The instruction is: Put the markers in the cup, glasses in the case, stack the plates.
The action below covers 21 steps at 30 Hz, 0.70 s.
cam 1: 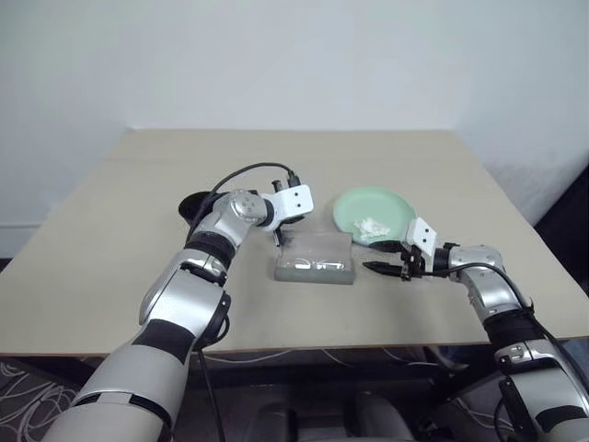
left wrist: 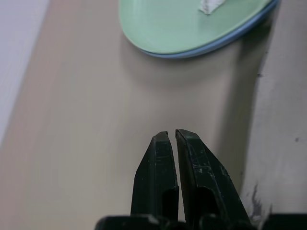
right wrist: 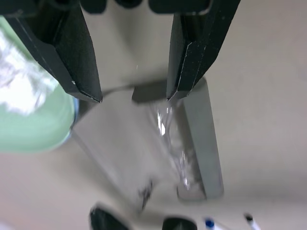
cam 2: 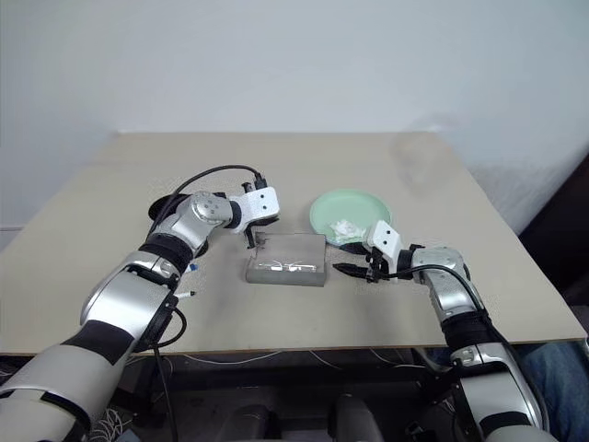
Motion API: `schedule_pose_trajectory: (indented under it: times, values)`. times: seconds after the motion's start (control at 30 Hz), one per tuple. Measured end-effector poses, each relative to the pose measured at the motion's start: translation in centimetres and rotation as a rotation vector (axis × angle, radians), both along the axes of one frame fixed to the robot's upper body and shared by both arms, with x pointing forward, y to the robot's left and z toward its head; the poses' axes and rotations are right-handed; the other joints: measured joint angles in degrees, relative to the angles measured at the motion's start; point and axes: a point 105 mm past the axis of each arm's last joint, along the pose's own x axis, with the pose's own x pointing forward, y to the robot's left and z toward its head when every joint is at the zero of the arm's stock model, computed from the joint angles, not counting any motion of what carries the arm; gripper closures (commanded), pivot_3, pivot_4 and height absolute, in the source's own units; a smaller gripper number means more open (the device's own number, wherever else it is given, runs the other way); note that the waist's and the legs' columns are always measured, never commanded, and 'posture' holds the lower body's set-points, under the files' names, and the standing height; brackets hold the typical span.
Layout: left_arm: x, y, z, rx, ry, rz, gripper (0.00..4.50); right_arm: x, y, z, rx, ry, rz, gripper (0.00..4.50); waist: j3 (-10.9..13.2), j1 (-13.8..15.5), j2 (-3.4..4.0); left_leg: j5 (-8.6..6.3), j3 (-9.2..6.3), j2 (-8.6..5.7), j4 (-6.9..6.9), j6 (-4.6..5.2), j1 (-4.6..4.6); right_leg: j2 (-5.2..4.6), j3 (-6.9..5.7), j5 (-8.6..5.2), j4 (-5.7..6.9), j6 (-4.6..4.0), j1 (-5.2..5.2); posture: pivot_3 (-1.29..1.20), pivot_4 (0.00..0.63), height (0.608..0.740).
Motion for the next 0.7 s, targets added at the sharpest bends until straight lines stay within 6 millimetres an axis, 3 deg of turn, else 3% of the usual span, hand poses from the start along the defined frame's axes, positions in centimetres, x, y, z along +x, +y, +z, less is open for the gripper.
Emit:
schedule_pose_trajectory:
  times: [0.4, 0.7]
  values:
    - [-4.4, 0.4, -1.2, -0.133, 0.323, -0.216, 4.35, 0.0, -0.2, 0.1, 0.000, 0.005, -0.003, 2.18, 0.0, -0.1, 0.00, 0.00, 0.00, 0.02, 0.00, 0.00, 0.01, 0.00, -0.01, 0.00, 0.02, -0.01, -0.01, 0.00, 0.000, 0.721]
    - [-6.8, 1.5, -1.3, -0.094, 0.382, -0.290, 4.35, 0.1, -0.1, -0.1, 0.004, 0.013, -0.006, 2.18, 0.0, -0.1, 0.01, 0.00, 0.00, 0.03, 0.03, 0.00, 0.01, 0.00, 0.01, -0.01, 0.03, -0.01, 0.01, 0.00, 0.000, 0.721]
